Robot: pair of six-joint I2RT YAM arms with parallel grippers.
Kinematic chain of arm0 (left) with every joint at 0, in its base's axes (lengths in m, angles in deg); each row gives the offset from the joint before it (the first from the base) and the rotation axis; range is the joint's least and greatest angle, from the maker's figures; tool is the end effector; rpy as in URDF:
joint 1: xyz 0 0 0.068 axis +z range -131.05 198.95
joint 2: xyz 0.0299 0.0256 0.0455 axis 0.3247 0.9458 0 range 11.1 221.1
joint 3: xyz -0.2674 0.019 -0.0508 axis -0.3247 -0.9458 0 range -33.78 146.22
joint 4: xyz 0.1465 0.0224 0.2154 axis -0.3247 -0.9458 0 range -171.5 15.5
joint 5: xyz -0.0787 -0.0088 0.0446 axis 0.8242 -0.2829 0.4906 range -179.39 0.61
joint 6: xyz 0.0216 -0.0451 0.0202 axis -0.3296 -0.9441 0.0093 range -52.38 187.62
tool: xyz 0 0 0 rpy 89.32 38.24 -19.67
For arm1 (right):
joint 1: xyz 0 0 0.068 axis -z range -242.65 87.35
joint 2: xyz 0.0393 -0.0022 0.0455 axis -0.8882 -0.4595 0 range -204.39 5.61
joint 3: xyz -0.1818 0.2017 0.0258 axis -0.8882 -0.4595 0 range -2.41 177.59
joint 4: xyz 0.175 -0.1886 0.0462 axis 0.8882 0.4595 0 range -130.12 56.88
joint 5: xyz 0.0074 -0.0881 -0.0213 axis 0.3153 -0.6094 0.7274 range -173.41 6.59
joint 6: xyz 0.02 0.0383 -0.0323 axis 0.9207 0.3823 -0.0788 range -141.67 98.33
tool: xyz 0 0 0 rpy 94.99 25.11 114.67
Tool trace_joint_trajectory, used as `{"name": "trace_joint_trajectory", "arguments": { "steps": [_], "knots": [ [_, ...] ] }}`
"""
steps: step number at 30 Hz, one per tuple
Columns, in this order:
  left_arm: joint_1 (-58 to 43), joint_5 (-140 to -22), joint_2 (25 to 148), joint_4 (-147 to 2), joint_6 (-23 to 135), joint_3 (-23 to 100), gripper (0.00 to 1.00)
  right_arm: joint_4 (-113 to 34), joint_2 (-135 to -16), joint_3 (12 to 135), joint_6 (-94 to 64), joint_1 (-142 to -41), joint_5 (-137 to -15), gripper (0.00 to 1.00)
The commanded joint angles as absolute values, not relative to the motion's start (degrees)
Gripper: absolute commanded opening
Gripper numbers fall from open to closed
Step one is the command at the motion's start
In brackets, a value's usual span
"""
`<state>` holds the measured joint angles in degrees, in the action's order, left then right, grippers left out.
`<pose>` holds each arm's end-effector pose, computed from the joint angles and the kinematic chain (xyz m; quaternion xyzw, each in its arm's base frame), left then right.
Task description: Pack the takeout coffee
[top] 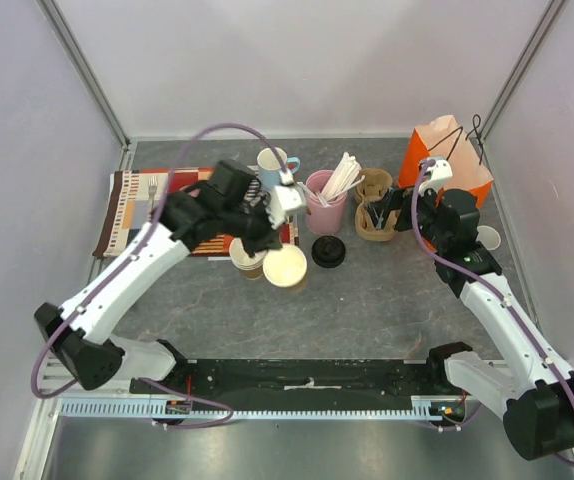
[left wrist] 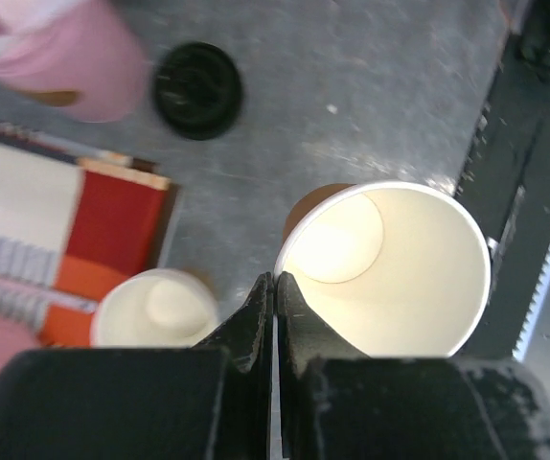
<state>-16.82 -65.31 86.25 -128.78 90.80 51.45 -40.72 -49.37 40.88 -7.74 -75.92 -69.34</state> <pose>0.2020 -0.1635 0.3964 0.5139 0.7444 -0.2327 0.3572 0.2190 0.0605 0.3179 -0.0734 0.7668 0.2402 0.5907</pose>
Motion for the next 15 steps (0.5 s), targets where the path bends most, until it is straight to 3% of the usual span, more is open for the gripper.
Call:
{"name": "trace_joint_trajectory", "arguments": {
  "steps": [1, 15],
  "knots": [
    [-25.2, -68.6, 90.2, -127.2, 89.3, 46.7, 0.02, -32.7, -51.5, 45.4, -4.4, -76.0, -71.8, 0.98],
    [-30.3, -74.6, 100.2, -108.6, 93.2, 34.1, 0.02, -32.6, -49.9, 44.1, -6.7, -75.9, -69.1, 0.98]
  ]
}}
